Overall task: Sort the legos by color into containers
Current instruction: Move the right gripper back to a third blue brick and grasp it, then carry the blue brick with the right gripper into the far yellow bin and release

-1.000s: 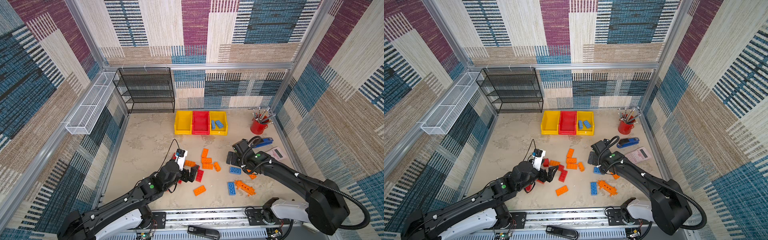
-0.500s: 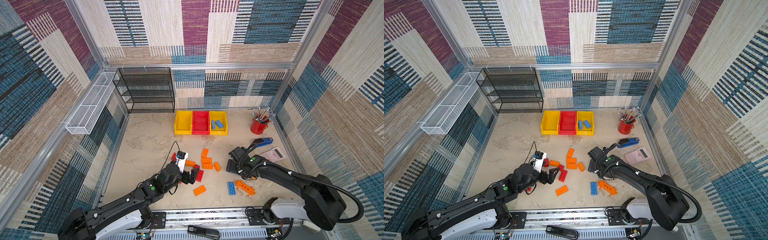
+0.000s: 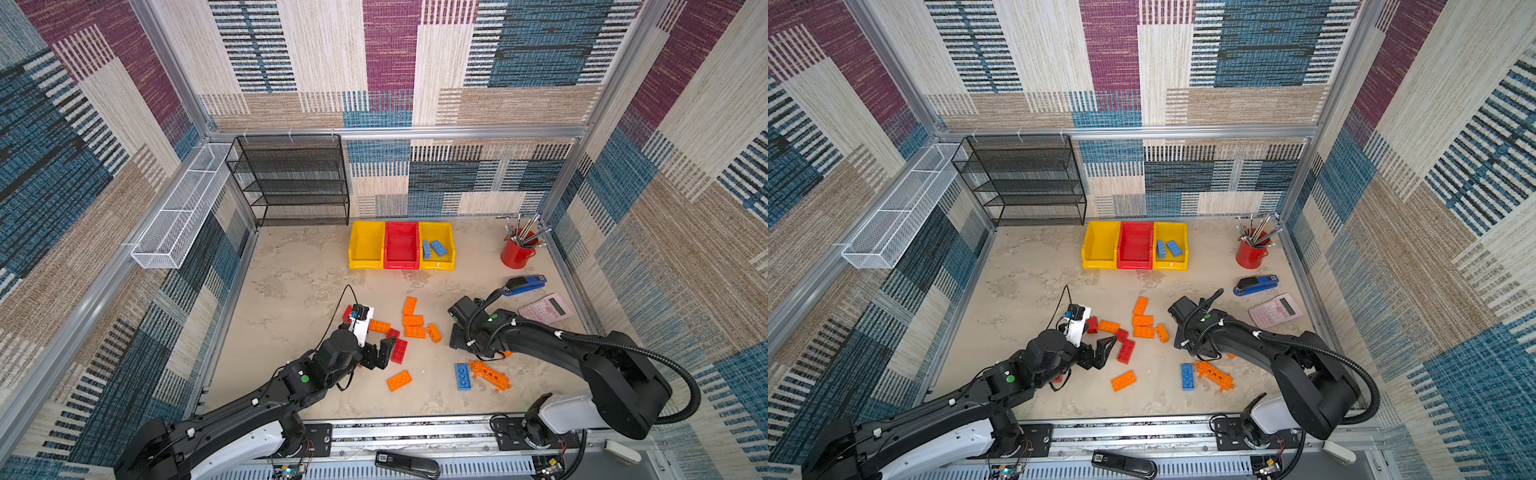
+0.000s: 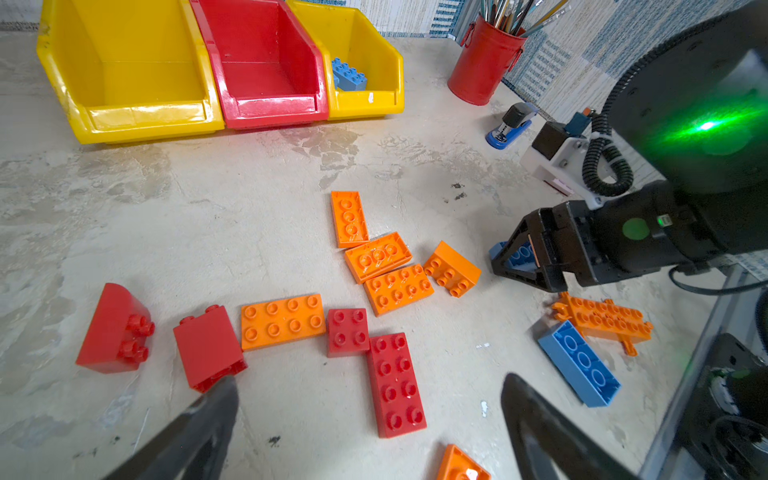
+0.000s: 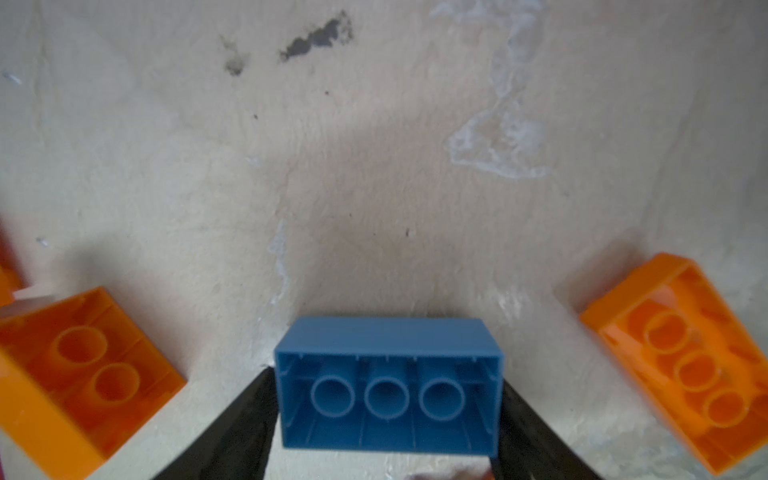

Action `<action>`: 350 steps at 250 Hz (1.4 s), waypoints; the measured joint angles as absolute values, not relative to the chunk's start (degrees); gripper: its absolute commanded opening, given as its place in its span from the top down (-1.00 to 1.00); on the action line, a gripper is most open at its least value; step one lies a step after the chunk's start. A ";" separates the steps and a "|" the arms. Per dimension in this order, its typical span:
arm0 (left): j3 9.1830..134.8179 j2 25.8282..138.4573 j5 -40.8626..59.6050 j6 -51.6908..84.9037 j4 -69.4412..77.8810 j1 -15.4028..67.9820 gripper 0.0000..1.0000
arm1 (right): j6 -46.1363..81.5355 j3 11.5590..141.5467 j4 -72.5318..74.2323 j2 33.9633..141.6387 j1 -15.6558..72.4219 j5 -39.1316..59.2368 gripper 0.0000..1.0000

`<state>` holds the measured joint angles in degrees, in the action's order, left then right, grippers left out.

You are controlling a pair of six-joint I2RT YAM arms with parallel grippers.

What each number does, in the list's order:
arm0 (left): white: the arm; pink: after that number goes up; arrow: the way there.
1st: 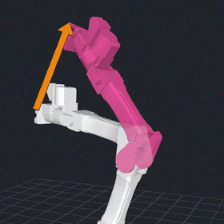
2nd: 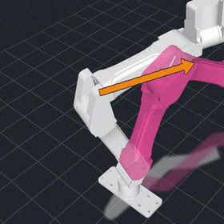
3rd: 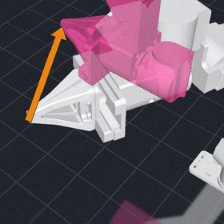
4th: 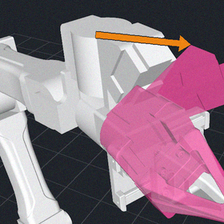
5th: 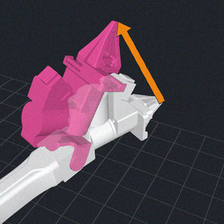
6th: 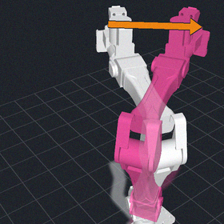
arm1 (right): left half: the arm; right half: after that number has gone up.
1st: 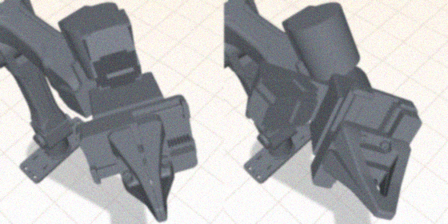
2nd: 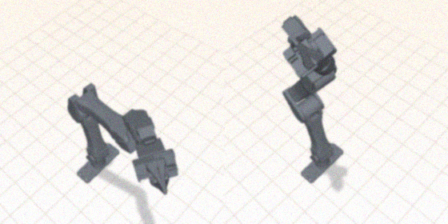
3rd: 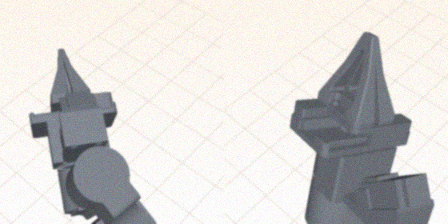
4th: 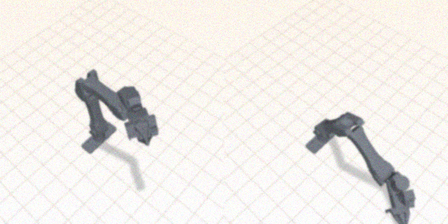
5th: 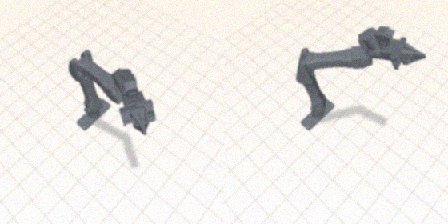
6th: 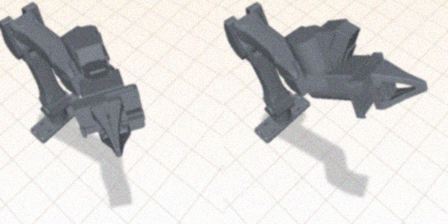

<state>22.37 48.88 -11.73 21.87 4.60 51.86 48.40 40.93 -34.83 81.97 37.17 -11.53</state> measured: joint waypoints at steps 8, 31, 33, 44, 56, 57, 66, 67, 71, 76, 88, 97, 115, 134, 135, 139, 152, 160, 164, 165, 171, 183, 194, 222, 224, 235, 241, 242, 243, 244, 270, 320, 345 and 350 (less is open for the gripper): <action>22.37 48.73 -11.73 21.87 4.60 51.86 -0.98 | 48.25 41.08 -34.28 82.43 37.19 -11.53 -0.42; 22.22 48.25 -11.90 21.87 4.64 51.86 -0.98 | 47.62 41.54 -33.61 83.18 37.21 -11.53 -0.43; 22.22 48.21 -11.90 21.87 4.64 51.86 -0.98 | 47.62 41.60 -33.56 83.24 37.21 -11.53 -0.43; 22.13 47.90 -11.97 21.87 4.62 51.86 -0.98 | 47.16 41.78 -33.26 83.44 37.21 -11.53 -0.45; 22.06 47.55 -12.19 21.87 4.64 51.86 -0.98 | 46.98 42.13 -33.10 83.59 37.21 -11.55 -0.48; 22.06 47.53 -12.21 21.87 4.64 51.86 -0.98 | 46.96 42.15 -33.08 83.59 37.21 -11.53 -0.49; 22.06 47.33 -12.34 21.87 4.62 51.86 -0.98 | 46.48 42.48 -32.95 83.66 37.21 -11.55 -0.54; 22.06 47.31 -12.34 21.87 4.62 51.86 -0.98 | 46.37 42.54 -32.91 83.66 37.21 -11.55 -0.54; 22.06 47.24 -12.36 21.87 4.62 51.86 -0.98 | 46.28 42.70 -32.84 83.66 37.21 -11.55 -0.56; 22.06 47.18 -12.53 21.87 4.62 51.86 -0.98 | 46.24 42.92 -32.77 83.66 37.21 -11.55 -0.58; 22.06 47.13 -13.08 21.85 4.62 51.86 -0.98 | 46.17 43.31 -32.49 83.68 37.17 -11.60 -0.63; 22.06 47.13 -13.10 21.85 4.62 51.86 -0.98 | 45.82 43.57 -32.40 83.77 37.17 -11.64 -0.64; 22.06 47.16 -13.17 21.85 4.62 51.86 -0.98 | 45.47 43.92 -32.32 84.12 37.15 -11.84 -0.65; 22.06 47.33 -13.17 21.85 4.62 51.88 -0.98 | 44.88 43.97 -32.29 84.44 36.77 -12.01 -0.65; 22.09 47.35 -13.17 21.85 4.62 51.88 -0.98 | 44.88 43.97 -32.29 84.47 36.77 -11.99 -0.65; 22.09 47.37 -13.17 21.85 4.62 51.88 -0.98 | 44.73 43.97 -32.25 84.55 36.71 -11.99 -0.64; 22.17 47.51 -13.19 21.85 4.62 51.88 -0.98 | 44.27 43.90 -31.99 84.88 36.38 -12.01 -0.63; 22.22 47.55 -13.19 21.85 4.62 51.88 -0.98 | 43.99 43.83 -31.86 85.06 36.27 -12.01 -0.62; 22.26 47.55 -13.21 21.85 4.62 51.88 -0.98 | 43.81 43.81 -31.81 85.10 36.23 -12.01 -0.60; 22.28 47.55 -13.23 21.85 4.62 51.88 -0.98 | 43.79 43.79 -31.79 85.10 36.21 -12.01 -0.59; 22.31 47.55 -13.30 21.85 4.62 51.88 -0.98 | 43.59 43.75 -31.66 85.19 36.03 -12.01 -0.57; 22.35 47.55 -13.32 21.85 4.62 51.88 -0.98 | 43.35 43.75 -31.35 85.38 35.86 -12.01 -0.50; 22.41 47.57 -13.32 21.85 4.58 51.88 -0.98 | 43.11 43.75 -30.98 85.62 35.55 -11.99 -0.40; 22.74 47.57 -13.37 21.85 4.36 51.88 -0.98 | 41.91 43.86 -30.22 86.26 35.18 -12.03 -0.22; 22.76 47.57 -13.37 21.85 4.36 51.88 -0.98 | 41.76 43.88 -30.15 86.30 35.18 -12.03 -0.22; 22.87 47.64 -13.41 21.85 4.21 51.88 -0.98 | 41.47 43.99 -29.87 86.54 35.11 -12.03 -0.18; 22.96 47.72 -13.45 21.85 4.08 51.88 -0.98 | 41.43 44.12 -29.71 86.67 35.05 -12.03 -0.16; 22.98 47.72 -13.45 21.85 4.08 51.88 -0.98 | 41.39 44.14 -29.69 86.70 35.05 -12.03 -0.16; 22.98 47.75 -13.47 21.85 4.05 51.88 -0.98 | 41.28 44.18 -29.67 86.72 35.00 -12.03 -0.16; 23.00 47.77 -13.47 21.85 4.05 51.88 -0.98 | 41.23 44.21 -29.65 86.74 35.00 -12.03 -0.16; 23.42 48.34 -13.54 21.80 4.01 51.88 -0.98 | 40.21 45.06 -29.54 86.96 34.85 -11.70 -0.15; 25.54 50.15 -13.85 20.69 4.01 51.86 -0.98 | 36.84 53.39 -29.85 86.70 33.98 -11.66 -0.15; 26.79 51.29 -14.66 19.92 3.97 51.88 -0.98 | 33.93 59.46 -28.27 87.99 31.35 -11.07 -0.15; 27.03 51.46 -14.68 19.70 3.99 51.88 -0.98 | 33.39 60.51 -28.01 88.42 30.81 -10.76 -0.14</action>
